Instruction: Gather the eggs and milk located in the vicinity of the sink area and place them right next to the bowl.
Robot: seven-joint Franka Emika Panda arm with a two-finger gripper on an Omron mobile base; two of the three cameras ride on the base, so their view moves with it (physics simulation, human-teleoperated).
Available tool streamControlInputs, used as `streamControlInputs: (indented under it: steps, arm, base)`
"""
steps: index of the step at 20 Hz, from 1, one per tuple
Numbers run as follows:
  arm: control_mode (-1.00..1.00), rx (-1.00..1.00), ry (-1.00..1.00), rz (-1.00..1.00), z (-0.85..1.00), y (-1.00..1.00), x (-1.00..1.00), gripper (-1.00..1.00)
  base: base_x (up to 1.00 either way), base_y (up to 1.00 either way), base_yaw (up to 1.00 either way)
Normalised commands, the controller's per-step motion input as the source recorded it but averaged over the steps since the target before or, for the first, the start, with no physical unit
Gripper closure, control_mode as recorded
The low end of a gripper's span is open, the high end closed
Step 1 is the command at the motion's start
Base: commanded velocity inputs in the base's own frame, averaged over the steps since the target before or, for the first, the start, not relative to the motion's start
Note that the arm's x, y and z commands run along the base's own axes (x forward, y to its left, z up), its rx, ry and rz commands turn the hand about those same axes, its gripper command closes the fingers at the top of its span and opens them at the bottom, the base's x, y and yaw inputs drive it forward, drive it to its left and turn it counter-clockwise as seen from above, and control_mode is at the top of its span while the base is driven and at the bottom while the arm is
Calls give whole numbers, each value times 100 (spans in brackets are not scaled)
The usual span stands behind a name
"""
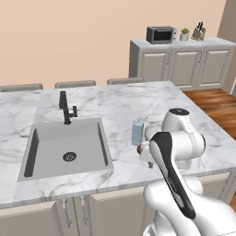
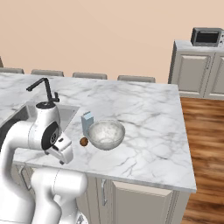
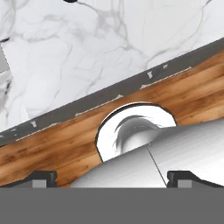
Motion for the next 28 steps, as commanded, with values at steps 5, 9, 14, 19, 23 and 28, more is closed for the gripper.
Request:
streamControlInputs:
  steps: [5, 9, 14, 19, 23, 28]
  arm:
    - [100, 0, 0, 0, 0, -5, -4, -100]
    - [100, 0, 0, 0, 0, 0, 0, -100]
    - [100, 0, 0, 0, 0, 0, 0, -100]
    - [100, 0, 0, 0, 0, 0, 0, -100]
    - [100, 0, 0, 0, 0, 0, 0, -100]
    - [100, 0, 0, 0, 0, 0, 0, -100]
  base:
    - [-38, -19, 0]
    - [-56, -15, 2]
    - [-45, -3, 2]
    - [-3, 29, 1]
    - [5, 65, 0]
    - [4, 81, 0]
